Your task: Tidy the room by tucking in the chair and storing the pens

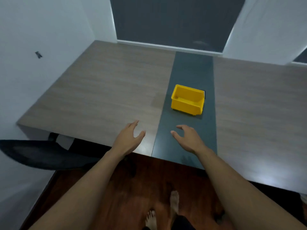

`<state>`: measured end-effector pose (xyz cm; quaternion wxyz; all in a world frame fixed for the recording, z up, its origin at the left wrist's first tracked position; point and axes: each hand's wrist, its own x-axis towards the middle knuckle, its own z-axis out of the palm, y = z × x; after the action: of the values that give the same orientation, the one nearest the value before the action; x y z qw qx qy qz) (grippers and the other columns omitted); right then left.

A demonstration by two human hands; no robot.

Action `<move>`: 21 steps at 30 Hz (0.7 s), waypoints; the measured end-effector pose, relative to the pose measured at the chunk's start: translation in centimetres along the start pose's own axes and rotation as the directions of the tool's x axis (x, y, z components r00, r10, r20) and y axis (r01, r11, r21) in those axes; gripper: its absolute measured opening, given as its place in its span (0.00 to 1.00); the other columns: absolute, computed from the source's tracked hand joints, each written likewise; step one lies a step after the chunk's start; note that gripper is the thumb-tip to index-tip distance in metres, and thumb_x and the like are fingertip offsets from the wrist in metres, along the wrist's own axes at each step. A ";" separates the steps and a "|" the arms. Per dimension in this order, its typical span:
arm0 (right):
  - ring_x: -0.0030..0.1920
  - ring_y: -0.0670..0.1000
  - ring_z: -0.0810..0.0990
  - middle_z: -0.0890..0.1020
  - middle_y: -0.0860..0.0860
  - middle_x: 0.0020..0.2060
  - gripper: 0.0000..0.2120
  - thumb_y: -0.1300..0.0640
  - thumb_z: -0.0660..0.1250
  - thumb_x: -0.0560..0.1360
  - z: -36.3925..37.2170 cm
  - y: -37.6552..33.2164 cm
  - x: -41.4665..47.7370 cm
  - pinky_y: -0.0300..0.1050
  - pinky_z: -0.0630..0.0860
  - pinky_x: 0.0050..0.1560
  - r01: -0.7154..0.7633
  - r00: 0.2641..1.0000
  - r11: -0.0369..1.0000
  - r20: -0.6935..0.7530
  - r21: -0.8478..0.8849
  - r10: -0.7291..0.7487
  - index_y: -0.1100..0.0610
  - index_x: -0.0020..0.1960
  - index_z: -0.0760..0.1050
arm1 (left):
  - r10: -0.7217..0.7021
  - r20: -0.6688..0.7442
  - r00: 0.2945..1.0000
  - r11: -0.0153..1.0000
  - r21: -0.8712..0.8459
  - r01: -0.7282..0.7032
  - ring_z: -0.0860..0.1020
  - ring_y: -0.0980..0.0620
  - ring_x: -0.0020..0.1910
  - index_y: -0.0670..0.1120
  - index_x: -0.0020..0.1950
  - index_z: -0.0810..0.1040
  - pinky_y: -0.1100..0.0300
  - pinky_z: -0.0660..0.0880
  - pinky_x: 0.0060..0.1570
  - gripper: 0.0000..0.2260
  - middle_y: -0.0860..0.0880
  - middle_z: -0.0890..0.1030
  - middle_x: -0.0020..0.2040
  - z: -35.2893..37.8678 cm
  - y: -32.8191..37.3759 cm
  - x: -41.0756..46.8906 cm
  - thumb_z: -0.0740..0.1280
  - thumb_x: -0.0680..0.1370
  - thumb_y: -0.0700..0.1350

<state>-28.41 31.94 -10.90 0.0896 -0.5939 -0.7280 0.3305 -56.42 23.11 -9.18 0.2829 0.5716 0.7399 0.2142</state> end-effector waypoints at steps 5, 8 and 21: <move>0.76 0.55 0.72 0.77 0.52 0.74 0.32 0.34 0.65 0.80 0.4 -5.2 2.9 0.55 0.71 0.75 0.183 0.982 0.982 0.052 -0.050 -0.180 0.54 0.75 0.74 | -0.120 -0.154 0.981 0.992 -0.055 0.112 0.69 0.49 0.80 0.50 0.85 0.62 0.49 0.68 0.77 0.34 0.50 0.70 0.81 -4.4 -2.0 -2.7 0.62 0.83 0.65; 0.74 0.55 0.74 0.78 0.52 0.73 0.31 0.36 0.65 0.81 0.9 -8.4 4.3 0.52 0.71 0.73 0.283 0.954 0.959 0.108 -0.021 -0.279 0.55 0.75 0.75 | -0.210 -0.259 0.943 0.977 -0.101 0.190 0.70 0.49 0.79 0.51 0.85 0.63 0.50 0.68 0.77 0.34 0.51 0.71 0.81 -7.0 -2.8 -5.0 0.61 0.83 0.66; 0.73 0.52 0.75 0.78 0.51 0.72 0.32 0.34 0.65 0.80 8.3 -20.0 2.5 0.51 0.72 0.74 0.616 0.701 0.777 0.362 0.127 -0.615 0.55 0.75 0.74 | -0.548 -0.637 0.542 0.832 -0.350 0.431 0.76 0.50 0.73 0.52 0.81 0.71 0.49 0.73 0.73 0.29 0.52 0.77 0.75 -11.9 -7.3 -21.6 0.65 0.83 0.64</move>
<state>-49.55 29.58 -6.17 0.0495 -0.2405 -0.8877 0.3895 -65.59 0.42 -1.24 0.0636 0.1886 0.9007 0.3861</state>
